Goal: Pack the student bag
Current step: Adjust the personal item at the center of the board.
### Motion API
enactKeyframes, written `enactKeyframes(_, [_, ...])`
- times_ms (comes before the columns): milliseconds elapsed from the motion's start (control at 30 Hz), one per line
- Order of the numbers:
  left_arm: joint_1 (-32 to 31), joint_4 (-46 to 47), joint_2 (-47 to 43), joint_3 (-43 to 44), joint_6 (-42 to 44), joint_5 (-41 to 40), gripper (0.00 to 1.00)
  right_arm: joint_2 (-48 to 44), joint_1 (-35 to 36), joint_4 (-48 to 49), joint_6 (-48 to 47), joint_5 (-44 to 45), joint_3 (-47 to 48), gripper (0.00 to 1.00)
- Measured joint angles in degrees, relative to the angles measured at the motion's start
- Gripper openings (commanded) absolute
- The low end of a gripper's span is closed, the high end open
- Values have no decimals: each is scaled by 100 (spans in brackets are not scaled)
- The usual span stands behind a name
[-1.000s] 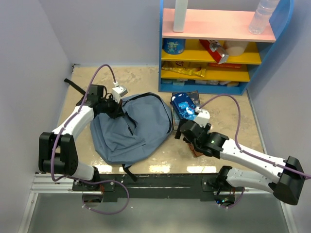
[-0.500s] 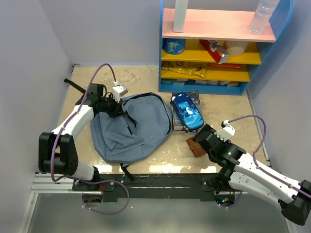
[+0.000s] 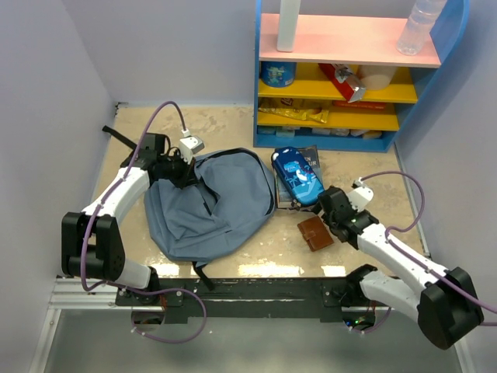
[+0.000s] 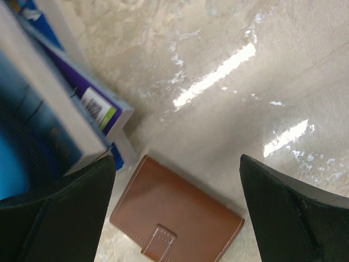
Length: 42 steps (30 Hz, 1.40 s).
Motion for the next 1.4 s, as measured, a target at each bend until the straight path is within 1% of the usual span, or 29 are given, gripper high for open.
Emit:
enactKeyframes(133, [0, -2, 0, 0, 9, 0, 0, 374, -514, 249, -146, -455, -61, 99])
enactKeyframes(333, [0, -42, -9, 0, 55, -4, 0, 848, -584, 330, -136, -927, -144, 98])
enactKeyframes(500, [0, -61, -39, 0, 72, -9, 0, 752, -584, 444, -136, -1172, -177, 99])
enactKeyframes(600, [0, -70, -48, 0, 79, -7, 0, 452, -544, 555, -118, -1427, -341, 99])
enactKeyframes(700, [0, -81, -48, 0, 107, -7, 0, 354, -269, 638, -39, -1587, -402, 98])
enactKeyframes(867, [0, -87, -50, 0, 149, -4, 0, 455, 693, 911, 363, -1692, -404, 99])
enactKeyframes(1033, [0, -103, -81, 0, 162, -7, 0, 498, 1261, 1088, 787, -1731, -415, 98])
enactKeyframes(1133, [0, -129, -103, 0, 175, -9, 0, 229, 1705, 1217, 1106, -1766, -616, 99])
enactKeyframes(1233, [0, -136, -105, 4, 179, -9, 0, -225, 1888, 1467, 1292, -1875, -966, 99])
enactKeyframes(1300, [0, -144, -105, 15, 179, -9, 0, -363, 1906, 1644, 1353, -1899, -1132, 99])
enactKeyframes(1400, [0, -166, -103, 42, 177, -9, 0, -155, 1971, 2081, 1392, -1926, -1191, 98])
